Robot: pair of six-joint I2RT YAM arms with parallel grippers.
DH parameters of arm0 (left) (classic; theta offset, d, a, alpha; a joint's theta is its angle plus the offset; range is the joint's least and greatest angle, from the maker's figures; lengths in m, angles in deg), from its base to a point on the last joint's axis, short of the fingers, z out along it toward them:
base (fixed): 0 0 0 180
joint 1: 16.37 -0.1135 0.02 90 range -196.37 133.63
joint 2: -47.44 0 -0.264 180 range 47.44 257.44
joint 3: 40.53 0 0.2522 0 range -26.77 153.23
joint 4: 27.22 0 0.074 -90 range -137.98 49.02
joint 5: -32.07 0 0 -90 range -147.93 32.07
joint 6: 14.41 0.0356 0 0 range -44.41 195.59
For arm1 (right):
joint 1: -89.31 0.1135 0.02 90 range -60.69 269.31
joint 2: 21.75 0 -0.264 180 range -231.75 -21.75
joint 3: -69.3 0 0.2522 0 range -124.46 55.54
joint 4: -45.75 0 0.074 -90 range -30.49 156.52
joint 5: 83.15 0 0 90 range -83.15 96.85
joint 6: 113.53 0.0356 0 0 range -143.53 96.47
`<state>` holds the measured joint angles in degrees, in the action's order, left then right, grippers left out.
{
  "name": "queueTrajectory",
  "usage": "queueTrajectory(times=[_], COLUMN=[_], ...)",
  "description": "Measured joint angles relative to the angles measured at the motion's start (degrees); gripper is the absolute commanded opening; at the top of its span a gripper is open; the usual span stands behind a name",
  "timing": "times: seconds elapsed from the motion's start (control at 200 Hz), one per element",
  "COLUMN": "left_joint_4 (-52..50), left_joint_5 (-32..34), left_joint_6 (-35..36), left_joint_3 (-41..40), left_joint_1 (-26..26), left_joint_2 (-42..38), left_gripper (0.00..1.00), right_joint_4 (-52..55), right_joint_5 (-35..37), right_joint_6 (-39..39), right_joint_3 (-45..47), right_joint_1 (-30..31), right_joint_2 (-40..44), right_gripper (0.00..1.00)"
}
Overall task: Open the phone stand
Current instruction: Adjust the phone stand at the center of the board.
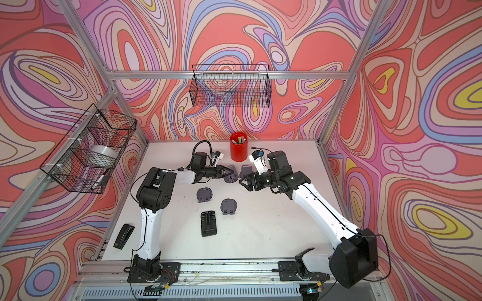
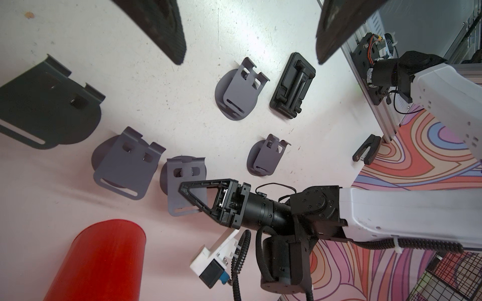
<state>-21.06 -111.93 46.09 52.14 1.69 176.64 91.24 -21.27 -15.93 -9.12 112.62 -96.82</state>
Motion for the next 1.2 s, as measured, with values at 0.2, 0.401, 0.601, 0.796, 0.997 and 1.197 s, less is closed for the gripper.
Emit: queueTrajectory(times=[0.2,0.401,0.601,0.796,0.997,1.197], left_joint_4=[-0.13,0.0,2.14,2.14,0.42,-1.97], left_joint_5=[2.21,1.51,-0.79,-5.51,-10.64,-12.09], left_joint_6=[1.05,2.03,2.01,1.86,2.47,3.58], left_joint_3=[-0.35,-0.39,-2.49,-3.54,-5.55,-6.43], left_joint_1=[0.0,-0.07,-0.98,-2.82,-3.61,-3.43], left_joint_2=[-1.31,-1.31,-1.73,-1.75,-2.89,-4.7], left_gripper=[0.12,0.02,0.0,0.0,0.0,0.0], right_joint_4=[-0.07,-0.39,-1.97,-3.04,-5.09,-8.68], right_joint_5=[0.0,0.04,0.04,0.13,1.14,1.79], right_joint_6=[0.92,3.3,6.36,9.05,12.17,16.09], right_joint_3=[1.36,2.45,3.96,5.27,6.34,10.67], right_joint_1=[0.0,0.0,0.0,0.0,0.0,0.07], right_joint_2=[0.0,-0.13,-1.09,-1.31,-1.92,-2.29], right_gripper=[0.77,0.72,0.66,0.57,0.24,0.23])
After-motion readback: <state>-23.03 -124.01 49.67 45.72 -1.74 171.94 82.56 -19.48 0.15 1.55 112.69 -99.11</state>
